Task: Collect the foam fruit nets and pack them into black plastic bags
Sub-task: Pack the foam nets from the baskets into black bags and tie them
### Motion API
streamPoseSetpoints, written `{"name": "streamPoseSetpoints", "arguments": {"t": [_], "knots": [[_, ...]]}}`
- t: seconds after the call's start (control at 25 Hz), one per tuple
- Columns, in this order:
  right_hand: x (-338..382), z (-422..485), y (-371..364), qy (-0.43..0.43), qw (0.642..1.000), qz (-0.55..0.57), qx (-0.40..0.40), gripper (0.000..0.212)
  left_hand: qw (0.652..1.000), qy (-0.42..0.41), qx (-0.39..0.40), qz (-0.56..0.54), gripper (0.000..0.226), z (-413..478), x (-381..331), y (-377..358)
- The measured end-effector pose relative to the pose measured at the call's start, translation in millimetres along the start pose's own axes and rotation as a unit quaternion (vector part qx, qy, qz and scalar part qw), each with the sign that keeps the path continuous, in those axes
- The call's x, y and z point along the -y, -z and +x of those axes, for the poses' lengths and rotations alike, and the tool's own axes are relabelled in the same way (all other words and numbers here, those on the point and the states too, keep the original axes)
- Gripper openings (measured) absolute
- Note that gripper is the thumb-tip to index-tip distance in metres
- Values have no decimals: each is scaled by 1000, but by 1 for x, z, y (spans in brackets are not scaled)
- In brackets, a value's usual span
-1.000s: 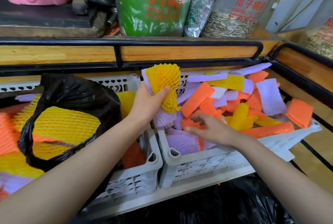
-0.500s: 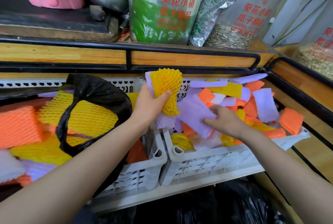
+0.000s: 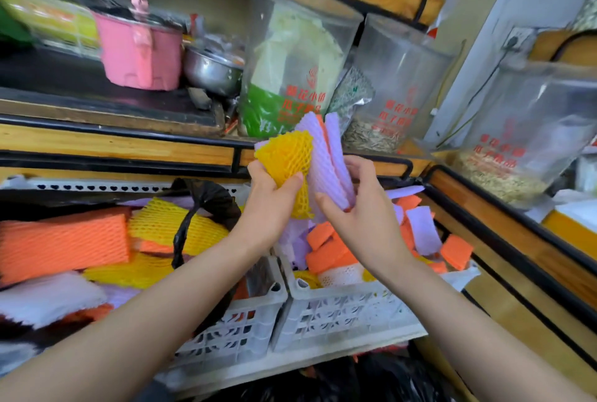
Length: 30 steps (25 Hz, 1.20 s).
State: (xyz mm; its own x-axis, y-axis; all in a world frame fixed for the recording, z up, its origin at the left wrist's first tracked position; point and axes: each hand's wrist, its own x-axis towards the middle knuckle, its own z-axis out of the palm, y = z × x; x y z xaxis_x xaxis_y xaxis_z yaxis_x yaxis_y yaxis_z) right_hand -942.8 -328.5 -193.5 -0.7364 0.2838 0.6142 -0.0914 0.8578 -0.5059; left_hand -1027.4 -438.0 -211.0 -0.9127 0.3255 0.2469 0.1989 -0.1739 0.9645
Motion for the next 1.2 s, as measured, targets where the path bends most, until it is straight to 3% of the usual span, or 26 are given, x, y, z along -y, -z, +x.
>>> {"name": "streamPoseSetpoints", "arguments": {"t": [0.2, 0.32, 0.4, 0.48, 0.6, 0.64, 0.72, 0.88, 0.96, 1.08, 1.2], "knots": [[61, -1, -2, 13, 998, 18, -56, 49, 984, -83, -138, 70, 48, -9, -38, 56], [96, -2, -17, 57, 997, 19, -56, 48, 987, -74, -126, 62, 41, -17, -49, 99], [118, -7, -37, 95, 995, -6, -17, 51, 993, -60, -99, -27, 15, -32, -58, 119], [135, -14, -59, 117, 993, -9, 21, 53, 992, -47, -72, -90, 6, -45, -64, 134], [159, -25, -88, 130, 989, 44, 49, 49, 995, -23, -94, -32, 78, -54, -66, 163], [164, -28, -96, 133, 988, 57, 58, 48, 992, -17, -125, -17, 88, -54, -66, 171], [173, -34, -109, 132, 983, 82, 93, 50, 986, -14, -168, -13, 90, -55, -61, 189], [177, -40, -114, 152, 963, 97, 200, 58, 979, -23, -200, -13, 74, -56, -48, 218], [169, -45, -112, 132, 968, 56, 207, 52, 978, -28, -205, -12, 67, -53, -43, 232], [142, -50, -118, 62, 991, -32, 118, 44, 983, -64, -170, 24, 63, -54, -37, 243], [107, -40, -133, -78, 973, -129, 173, 62, 984, -97, -114, 92, 65, -57, -32, 243]]}}
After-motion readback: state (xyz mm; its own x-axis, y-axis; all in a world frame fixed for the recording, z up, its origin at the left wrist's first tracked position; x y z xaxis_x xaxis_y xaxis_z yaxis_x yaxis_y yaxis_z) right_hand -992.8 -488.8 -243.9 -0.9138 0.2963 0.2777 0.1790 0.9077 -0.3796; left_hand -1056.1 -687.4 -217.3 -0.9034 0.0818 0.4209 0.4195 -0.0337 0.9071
